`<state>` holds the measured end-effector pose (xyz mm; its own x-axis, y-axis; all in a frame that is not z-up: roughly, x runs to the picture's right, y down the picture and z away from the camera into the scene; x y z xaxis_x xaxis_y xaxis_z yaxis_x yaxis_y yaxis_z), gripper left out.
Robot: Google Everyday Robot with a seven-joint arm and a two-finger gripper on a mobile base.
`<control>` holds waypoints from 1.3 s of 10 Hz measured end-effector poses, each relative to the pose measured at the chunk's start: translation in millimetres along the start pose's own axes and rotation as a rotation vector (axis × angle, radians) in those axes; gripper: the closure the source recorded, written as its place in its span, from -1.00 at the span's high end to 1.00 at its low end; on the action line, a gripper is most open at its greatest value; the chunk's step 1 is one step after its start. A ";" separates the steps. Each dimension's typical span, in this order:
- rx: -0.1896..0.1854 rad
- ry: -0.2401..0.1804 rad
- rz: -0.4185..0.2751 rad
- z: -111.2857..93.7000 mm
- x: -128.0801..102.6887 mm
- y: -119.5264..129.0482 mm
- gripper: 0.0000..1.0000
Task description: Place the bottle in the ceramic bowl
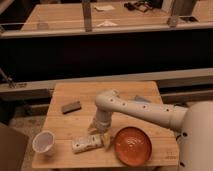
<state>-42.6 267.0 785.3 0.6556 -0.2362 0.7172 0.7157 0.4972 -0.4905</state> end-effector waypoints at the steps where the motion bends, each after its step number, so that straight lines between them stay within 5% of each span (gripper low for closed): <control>1: -0.004 -0.003 -0.001 2.1 1.9 1.5 0.60; 7: -0.015 -0.017 0.005 11.9 3.2 1.9 0.59; 11: -0.021 -0.025 0.008 17.3 3.5 1.6 -0.04; 13: -0.022 -0.028 0.013 18.7 4.1 1.5 -0.51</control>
<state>-43.3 282.4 796.7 0.6580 -0.2060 0.7242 0.7126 0.4812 -0.5105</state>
